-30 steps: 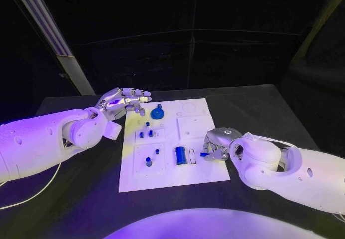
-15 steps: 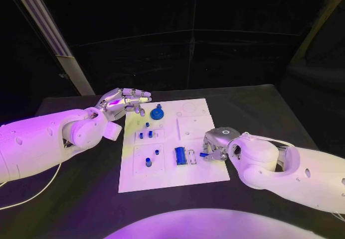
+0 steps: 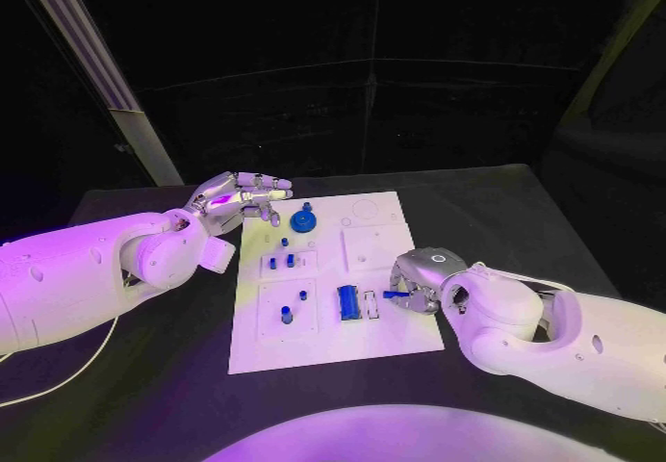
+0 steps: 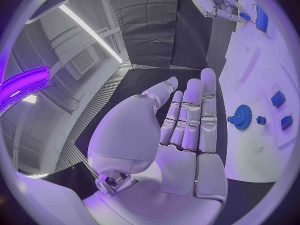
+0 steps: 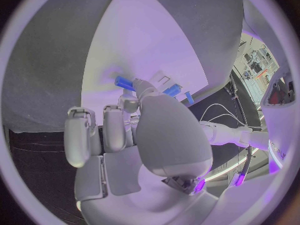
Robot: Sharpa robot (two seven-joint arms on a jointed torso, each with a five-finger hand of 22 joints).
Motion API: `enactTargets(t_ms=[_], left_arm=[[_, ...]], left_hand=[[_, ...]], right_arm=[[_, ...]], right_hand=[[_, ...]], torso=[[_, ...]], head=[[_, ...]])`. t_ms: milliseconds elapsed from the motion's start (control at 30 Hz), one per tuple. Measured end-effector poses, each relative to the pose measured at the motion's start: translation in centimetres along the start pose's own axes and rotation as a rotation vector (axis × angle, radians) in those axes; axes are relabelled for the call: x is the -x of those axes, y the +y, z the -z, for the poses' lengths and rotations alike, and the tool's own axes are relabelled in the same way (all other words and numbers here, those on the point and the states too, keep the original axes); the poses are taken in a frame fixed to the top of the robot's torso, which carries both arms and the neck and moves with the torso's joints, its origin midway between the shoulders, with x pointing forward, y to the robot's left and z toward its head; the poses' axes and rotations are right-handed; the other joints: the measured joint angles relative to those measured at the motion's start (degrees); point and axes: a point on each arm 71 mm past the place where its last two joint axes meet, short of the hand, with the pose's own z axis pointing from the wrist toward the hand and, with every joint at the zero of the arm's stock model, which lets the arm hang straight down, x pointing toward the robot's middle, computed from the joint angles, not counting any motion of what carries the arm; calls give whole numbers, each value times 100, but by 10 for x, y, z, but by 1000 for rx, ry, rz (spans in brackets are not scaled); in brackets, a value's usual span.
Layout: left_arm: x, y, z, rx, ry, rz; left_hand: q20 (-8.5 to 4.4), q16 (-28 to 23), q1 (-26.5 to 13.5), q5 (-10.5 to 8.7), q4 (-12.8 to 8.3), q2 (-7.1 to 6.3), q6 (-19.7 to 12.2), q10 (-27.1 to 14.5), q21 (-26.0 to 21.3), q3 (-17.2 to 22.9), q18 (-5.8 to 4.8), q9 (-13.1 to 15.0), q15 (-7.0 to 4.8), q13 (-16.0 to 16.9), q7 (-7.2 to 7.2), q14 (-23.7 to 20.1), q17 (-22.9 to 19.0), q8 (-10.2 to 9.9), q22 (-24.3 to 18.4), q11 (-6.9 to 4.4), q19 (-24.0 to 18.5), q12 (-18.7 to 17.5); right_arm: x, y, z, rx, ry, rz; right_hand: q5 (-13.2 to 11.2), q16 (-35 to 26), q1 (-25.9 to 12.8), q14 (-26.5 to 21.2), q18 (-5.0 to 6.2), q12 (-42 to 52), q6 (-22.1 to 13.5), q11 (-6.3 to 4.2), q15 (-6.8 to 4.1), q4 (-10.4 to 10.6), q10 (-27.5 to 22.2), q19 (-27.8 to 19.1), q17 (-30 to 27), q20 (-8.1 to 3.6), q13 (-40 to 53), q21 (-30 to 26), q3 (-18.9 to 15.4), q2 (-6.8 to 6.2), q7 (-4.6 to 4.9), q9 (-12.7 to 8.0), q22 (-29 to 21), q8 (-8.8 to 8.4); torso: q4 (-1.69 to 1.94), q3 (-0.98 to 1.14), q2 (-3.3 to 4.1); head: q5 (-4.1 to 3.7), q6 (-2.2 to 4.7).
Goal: Assemble the parts on the task board
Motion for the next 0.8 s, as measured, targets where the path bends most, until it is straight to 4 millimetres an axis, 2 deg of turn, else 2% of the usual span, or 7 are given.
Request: enactTargets(t_ms=[167,500,533,567,600,800], left_arm=[[0,0,0,3,0,0],[0,1,0,6,0,0],[0,1,0,7,0,0],[0,1,0,7,0,0],[0,1,0,7,0,0],[0,1,0,8,1,0]], left_hand=[[0,0,0,0,0,0,0,0,0,0,0,0,0,0,0,0,0,0,0,0,0,0],[0,0,0,0,0,0,0,0,0,0,0,0,0,0,0,0,-6,0,1,0,0,0],[0,0,0,0,0,0,0,0,0,0,0,0,0,0,0,0,-6,0,1,0,0,0],[0,0,0,0,0,0,0,0,0,0,0,0,0,0,0,0,-6,0,1,0,0,0],[0,0,0,0,0,0,0,0,0,0,0,0,0,0,0,0,-6,0,1,0,0,0],[0,0,0,0,0,0,0,0,0,0,0,0,0,0,0,0,-5,0,1,0,0,0]], right_arm=[[3,0,3,-4,-28,-80],[2,-3,6,-35,-1,-251],[2,-3,6,-40,9,-273],[1,-3,6,-45,17,-289],[0,-3,6,-49,26,-305],[-6,-7,4,-86,92,-396]], right_hand=[[11,0,-167,0,0,0,30,-11,0,36,11,0,-14,0,-13,0,245,-167,-9,1,0,-31],[-51,0,-370,0,0,19,76,-7,0,68,48,0,8,0,14,0,435,-365,-33,26,0,-32],[-43,19,-418,0,0,48,92,13,0,70,69,0,20,0,30,0,438,-379,-47,135,0,-32],[34,32,-469,0,0,70,101,13,0,83,69,0,35,0,46,0,452,-409,-56,322,0,-32],[112,32,-519,0,0,80,104,13,0,84,69,0,46,0,56,0,452,-420,-59,355,0,-32],[425,99,-788,0,0,185,201,-11,1,135,154,1,104,-1,135,65,377,-437,-82,379,0,-33]], torso=[[-2,0,1],[-2,-3,8],[-1,-3,8],[0,-3,8],[2,-4,8],[6,-10,5]], head=[[-9,9],[-10,-2],[-9,-6],[-7,-11],[-5,-13],[-3,-31]])
